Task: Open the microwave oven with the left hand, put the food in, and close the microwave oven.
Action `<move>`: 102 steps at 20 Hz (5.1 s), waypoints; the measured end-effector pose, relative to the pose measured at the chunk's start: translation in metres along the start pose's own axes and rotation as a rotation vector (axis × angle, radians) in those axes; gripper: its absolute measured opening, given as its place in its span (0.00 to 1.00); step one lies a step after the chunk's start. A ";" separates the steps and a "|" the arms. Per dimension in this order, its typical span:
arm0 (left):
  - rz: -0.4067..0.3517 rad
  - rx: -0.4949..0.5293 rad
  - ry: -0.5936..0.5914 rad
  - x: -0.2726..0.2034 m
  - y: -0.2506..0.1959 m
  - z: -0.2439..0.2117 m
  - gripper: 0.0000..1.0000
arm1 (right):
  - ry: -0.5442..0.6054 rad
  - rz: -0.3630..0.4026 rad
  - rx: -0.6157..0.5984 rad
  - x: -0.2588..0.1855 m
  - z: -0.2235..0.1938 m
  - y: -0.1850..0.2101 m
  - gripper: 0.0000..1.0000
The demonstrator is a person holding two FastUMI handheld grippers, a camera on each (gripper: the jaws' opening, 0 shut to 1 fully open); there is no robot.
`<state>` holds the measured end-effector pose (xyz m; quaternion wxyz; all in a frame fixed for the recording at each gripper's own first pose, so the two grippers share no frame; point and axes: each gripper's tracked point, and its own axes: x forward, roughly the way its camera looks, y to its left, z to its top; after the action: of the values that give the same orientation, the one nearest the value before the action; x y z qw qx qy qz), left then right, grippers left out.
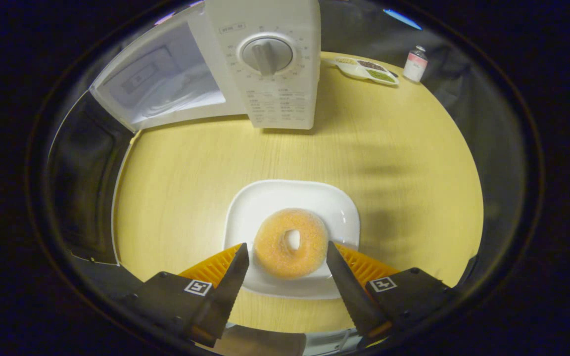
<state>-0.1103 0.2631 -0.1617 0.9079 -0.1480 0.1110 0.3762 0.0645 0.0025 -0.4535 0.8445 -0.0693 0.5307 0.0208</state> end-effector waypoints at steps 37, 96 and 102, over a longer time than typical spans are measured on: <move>-0.413 0.154 -0.039 0.024 -0.077 0.029 0.96 | -0.609 0.370 0.565 -0.056 0.204 0.229 0.75; -0.602 0.241 0.293 -0.012 -0.090 -0.097 0.01 | -0.775 0.069 0.292 -0.211 0.126 0.134 0.99; -0.629 0.280 0.314 -0.034 -0.111 -0.115 0.01 | -0.746 0.022 0.271 -0.214 0.101 0.100 0.99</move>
<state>-0.0645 0.1260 -0.2376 0.9624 -0.1053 0.2481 0.0331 0.0502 0.1238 -0.2277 0.9805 0.0606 0.1859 -0.0167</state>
